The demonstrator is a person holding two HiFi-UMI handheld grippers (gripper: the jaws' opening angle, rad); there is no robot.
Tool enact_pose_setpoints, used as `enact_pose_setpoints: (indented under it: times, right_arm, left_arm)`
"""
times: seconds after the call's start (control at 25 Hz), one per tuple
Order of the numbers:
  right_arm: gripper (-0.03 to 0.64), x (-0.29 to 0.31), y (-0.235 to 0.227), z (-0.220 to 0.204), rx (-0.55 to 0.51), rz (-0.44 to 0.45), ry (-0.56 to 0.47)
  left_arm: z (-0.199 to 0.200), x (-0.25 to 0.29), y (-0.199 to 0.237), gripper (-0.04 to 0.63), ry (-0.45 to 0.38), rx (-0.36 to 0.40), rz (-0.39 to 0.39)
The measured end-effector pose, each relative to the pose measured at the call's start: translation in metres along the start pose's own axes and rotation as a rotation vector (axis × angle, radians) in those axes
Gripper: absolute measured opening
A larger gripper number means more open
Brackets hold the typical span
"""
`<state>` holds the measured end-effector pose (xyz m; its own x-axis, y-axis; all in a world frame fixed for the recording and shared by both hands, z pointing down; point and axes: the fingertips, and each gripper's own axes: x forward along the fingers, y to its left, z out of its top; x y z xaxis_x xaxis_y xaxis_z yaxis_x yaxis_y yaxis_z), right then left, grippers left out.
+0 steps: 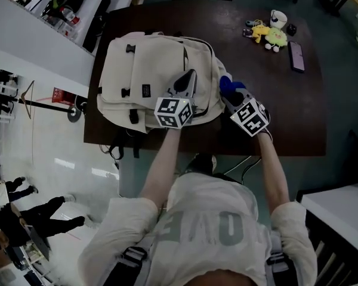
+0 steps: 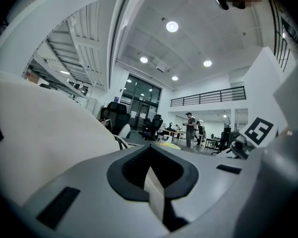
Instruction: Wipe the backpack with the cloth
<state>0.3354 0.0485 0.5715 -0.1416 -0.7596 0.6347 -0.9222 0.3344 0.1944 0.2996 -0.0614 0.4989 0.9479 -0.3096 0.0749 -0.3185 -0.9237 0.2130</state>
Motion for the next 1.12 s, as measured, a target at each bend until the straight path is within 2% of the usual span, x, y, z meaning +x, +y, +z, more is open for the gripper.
enact_pose_setpoints:
  times: [0.28, 0.52, 0.68, 0.92, 1.12]
  right_arm:
    - [0.041, -0.009, 0.038, -0.008, -0.040, 0.018, 0.021]
    - [0.041, -0.005, 0.091, -0.004, -0.074, 0.126, 0.021]
    - [0.041, -0.002, 0.108, -0.004, -0.036, 0.153, 0.001]
    - [0.041, -0.011, 0.101, 0.004, 0.011, 0.173, -0.044]
    - [0.041, -0.043, 0.034, 0.037, 0.072, 0.058, -0.195]
  left_arm:
    - [0.000, -0.001, 0.001, 0.003, -0.008, 0.000, 0.014]
    - [0.001, -0.001, 0.001, 0.003, -0.013, 0.001, 0.016]
    - [0.000, -0.001, 0.001, 0.003, -0.017, -0.001, 0.010]
    - [0.007, -0.006, 0.005, 0.003, -0.022, -0.029, 0.026]
    - [0.055, -0.029, 0.021, 0.003, -0.078, 0.019, 0.090]
